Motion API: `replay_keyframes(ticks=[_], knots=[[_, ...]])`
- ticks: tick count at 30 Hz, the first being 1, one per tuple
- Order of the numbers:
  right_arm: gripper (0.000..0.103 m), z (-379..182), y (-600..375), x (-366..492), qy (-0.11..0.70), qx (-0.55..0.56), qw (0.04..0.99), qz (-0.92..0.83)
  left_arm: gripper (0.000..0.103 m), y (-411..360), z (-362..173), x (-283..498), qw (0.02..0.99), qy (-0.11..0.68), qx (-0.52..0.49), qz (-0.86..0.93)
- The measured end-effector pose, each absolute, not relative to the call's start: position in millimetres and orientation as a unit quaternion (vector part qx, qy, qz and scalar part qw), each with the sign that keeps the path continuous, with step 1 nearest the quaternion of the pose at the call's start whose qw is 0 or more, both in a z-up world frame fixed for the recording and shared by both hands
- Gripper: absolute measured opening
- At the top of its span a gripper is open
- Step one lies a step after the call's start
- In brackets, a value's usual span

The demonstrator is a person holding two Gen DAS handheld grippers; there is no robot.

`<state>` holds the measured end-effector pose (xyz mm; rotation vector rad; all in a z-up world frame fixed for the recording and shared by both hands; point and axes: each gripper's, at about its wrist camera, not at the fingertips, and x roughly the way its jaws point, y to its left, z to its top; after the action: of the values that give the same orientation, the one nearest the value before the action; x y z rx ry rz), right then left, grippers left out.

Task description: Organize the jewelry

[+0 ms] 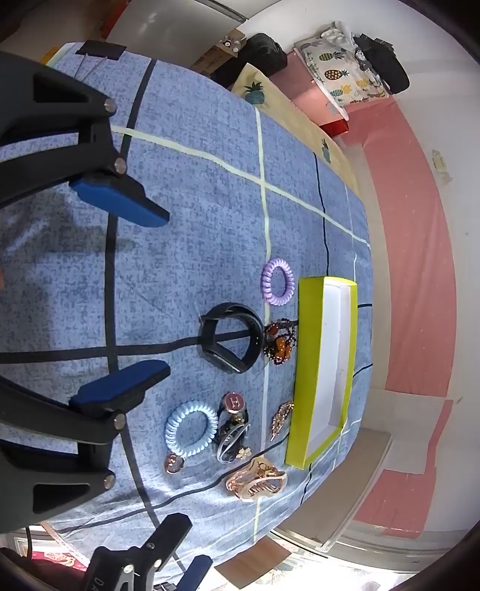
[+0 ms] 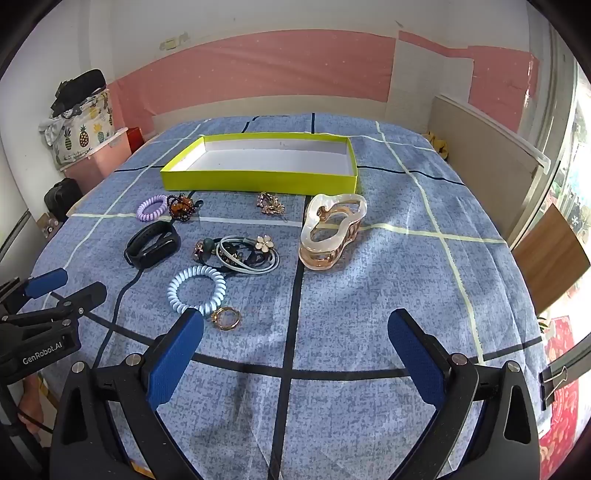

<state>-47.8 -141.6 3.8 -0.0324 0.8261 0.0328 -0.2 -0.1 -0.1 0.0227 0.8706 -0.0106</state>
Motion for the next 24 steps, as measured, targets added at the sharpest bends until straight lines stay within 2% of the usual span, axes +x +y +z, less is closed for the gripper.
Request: replay_keyframes(ticks=[24], knots=[[0.1, 3.3, -140.9, -48.5, 0.396, -0.016, 0.918, 0.018, 0.077, -0.7, -0.6, -0.7, 0.908, 0.42, 0.006, -0.008]])
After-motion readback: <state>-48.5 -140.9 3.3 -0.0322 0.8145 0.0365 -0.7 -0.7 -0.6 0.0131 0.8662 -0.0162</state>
